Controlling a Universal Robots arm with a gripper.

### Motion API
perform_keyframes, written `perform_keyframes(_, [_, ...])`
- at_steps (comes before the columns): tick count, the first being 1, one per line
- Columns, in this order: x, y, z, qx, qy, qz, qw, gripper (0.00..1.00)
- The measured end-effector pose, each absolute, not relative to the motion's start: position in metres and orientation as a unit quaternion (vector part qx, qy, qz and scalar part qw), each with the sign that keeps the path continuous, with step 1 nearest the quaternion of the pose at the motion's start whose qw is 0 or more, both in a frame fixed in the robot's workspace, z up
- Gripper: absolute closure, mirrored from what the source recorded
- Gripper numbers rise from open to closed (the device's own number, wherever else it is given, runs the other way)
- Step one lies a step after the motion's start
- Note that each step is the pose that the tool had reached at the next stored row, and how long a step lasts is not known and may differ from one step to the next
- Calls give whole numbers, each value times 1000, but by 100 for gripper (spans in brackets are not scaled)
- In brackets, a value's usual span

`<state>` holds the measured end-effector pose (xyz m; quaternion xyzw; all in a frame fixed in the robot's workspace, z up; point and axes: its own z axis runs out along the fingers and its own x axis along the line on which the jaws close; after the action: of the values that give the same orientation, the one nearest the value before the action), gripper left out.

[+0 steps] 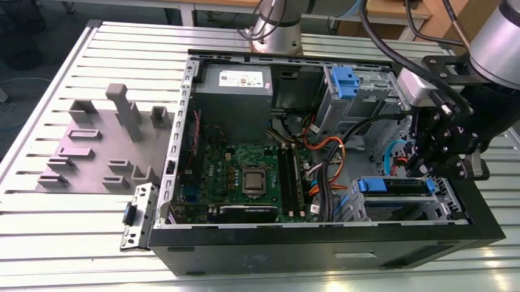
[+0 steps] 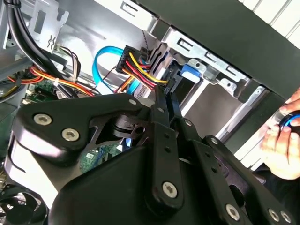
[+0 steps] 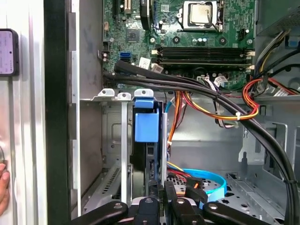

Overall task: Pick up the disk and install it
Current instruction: 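Insert the first disk wire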

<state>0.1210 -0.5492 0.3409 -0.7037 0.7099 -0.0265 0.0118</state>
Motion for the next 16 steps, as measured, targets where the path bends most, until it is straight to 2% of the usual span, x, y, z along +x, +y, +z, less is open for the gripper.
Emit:
perform_keyframes(4, [119,-551,339,-704,710,-26,17,84])
perform_keyframes(16, [117,-555,336,-701,713,-25,19,84])
